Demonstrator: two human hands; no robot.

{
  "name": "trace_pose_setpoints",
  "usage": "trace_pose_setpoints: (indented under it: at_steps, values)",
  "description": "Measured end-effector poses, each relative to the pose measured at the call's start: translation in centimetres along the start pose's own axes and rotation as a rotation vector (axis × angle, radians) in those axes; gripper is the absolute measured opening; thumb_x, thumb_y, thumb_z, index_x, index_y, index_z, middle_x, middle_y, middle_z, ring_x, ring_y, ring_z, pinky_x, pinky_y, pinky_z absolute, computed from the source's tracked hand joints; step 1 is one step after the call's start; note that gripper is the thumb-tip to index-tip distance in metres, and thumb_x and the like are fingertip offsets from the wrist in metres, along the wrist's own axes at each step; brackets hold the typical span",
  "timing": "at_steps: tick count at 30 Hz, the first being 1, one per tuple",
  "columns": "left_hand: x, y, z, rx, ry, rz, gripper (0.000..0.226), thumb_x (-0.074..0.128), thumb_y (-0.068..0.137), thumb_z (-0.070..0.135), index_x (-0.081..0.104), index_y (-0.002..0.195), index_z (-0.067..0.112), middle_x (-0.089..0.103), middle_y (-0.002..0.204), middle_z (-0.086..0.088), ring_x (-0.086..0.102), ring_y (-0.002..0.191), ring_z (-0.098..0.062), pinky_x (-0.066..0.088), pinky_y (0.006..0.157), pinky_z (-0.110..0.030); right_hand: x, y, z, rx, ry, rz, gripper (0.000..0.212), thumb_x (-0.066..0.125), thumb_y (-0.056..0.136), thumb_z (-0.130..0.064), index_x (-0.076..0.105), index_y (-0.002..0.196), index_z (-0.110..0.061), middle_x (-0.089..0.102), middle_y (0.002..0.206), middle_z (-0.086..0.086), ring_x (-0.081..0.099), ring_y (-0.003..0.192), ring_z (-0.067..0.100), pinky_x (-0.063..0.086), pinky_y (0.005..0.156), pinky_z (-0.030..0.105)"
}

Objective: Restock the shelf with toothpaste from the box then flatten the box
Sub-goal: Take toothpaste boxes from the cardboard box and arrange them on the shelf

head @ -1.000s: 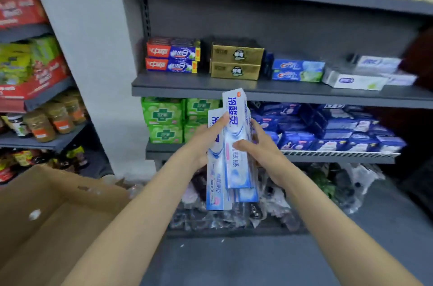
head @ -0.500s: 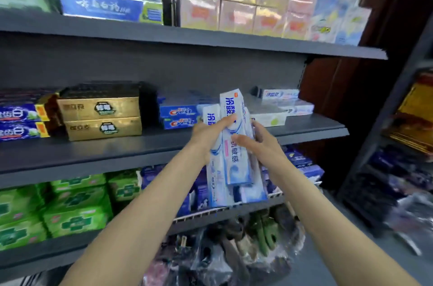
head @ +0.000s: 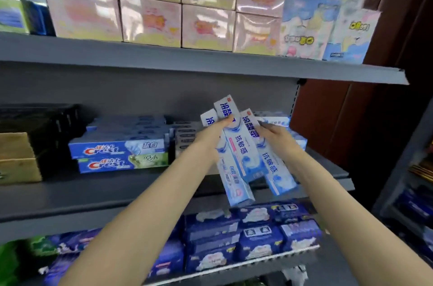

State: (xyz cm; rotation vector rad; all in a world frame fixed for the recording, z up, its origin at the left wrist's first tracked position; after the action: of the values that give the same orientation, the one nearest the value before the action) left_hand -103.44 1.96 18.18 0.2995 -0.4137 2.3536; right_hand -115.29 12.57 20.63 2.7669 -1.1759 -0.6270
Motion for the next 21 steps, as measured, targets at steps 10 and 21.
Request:
trace_pose_setpoints:
  at_steps: [10,21]
  values:
    - [5.0,6.4,0.7,0.098,-0.127,0.257,0.005,0.066,0.087,0.017,0.063,0.084,0.014,0.065,0.084,-0.010,0.060,0.071,-0.022,0.051,0.070,-0.035,-6.3,14.3,2.6,-0.303,-0.838,-0.317,0.034,0.054,0.095,-0.019,0.058,0.128,-0.019,0.060,0.129,0.006,0.056,0.120,0.024,0.041,0.096,0.032]
    - [3.5,9.0,-1.0,0.112,-0.180,0.336,0.013,0.067,0.086,0.026,0.065,0.090,0.014,0.068,0.087,-0.010,0.064,0.073,-0.022,0.051,0.061,-0.034,-3.5,17.5,6.0,-0.547,-0.934,-0.217,0.035,0.049,0.096,-0.023,0.057,0.128,-0.034,0.049,0.138,-0.005,0.050,0.124,0.025,0.037,0.103,0.039]
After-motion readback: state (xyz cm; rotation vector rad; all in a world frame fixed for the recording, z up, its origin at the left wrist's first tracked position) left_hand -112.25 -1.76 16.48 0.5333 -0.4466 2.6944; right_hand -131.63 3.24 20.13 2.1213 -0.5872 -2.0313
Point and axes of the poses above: each hand's wrist, its own y-axis towards the middle knuckle, its own x-axis out of the palm, z = x × y, the point moved 8 cm from there along y, towards the middle knuckle
